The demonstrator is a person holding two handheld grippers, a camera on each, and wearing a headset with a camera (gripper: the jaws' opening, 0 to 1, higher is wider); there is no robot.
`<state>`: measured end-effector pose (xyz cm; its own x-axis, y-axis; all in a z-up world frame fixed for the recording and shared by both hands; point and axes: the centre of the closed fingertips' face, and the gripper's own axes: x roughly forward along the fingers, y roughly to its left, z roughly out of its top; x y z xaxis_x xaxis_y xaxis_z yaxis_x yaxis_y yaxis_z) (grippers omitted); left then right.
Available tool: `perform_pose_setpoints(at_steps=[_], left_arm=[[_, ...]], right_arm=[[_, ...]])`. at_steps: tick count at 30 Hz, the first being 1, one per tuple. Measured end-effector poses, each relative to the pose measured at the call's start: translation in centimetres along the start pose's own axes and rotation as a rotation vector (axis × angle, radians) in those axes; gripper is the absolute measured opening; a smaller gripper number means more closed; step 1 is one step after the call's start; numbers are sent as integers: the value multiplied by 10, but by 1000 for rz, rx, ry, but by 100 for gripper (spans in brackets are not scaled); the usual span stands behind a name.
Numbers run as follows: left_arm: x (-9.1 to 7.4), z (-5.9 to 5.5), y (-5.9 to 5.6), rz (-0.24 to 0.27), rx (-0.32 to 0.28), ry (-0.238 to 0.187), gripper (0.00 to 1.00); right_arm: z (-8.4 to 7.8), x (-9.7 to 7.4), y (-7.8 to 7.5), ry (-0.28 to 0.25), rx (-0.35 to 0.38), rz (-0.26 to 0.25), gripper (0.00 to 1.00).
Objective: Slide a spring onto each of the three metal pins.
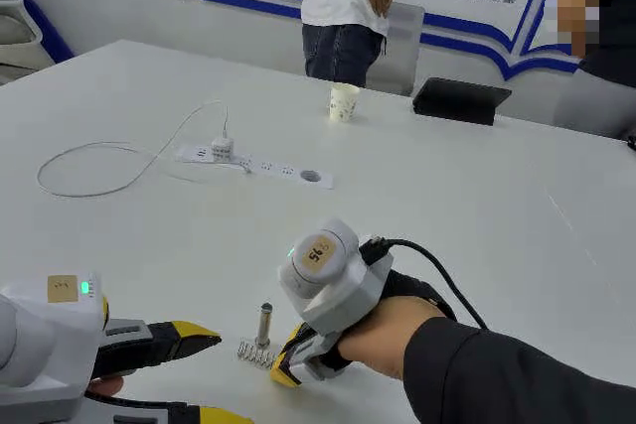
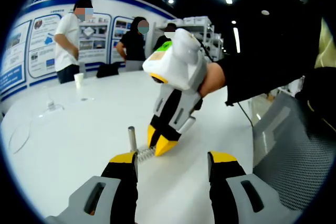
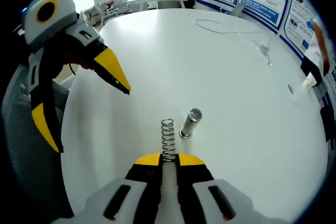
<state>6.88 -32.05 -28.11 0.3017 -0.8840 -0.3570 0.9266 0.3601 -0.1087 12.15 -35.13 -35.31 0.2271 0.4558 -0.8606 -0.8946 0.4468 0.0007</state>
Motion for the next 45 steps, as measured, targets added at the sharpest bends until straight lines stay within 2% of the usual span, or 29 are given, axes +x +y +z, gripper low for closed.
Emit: perform_pose_setpoints(at_steps=[4,10,14,22,25,30,38,45], left_arm=[[1,-2,-1,-4,8,11,54],[4,-6,-4,-19,27,35,54],[5,-6,-7,-31,37,41,53],[9,-3,-13,-64,69,52,50],[11,0,-16,-84,85,49,47],[12,5,-22,-117,117,38,34],[11,6,-28,-144,144,34,20],[12,4,-31,-158,167,34,13]], right_arm=[[-4,-7,7,12,-38,16,11],[-5,-28,20,6,-104,46,11],[-4,-41,26,-4,-125,62,11],[-2,-61,44,-1,-217,93,11],[0,-66,50,0,-243,100,11],[3,-70,57,-9,-268,106,11],[7,-73,67,-16,-313,122,11],[4,-76,71,-13,-336,133,11]])
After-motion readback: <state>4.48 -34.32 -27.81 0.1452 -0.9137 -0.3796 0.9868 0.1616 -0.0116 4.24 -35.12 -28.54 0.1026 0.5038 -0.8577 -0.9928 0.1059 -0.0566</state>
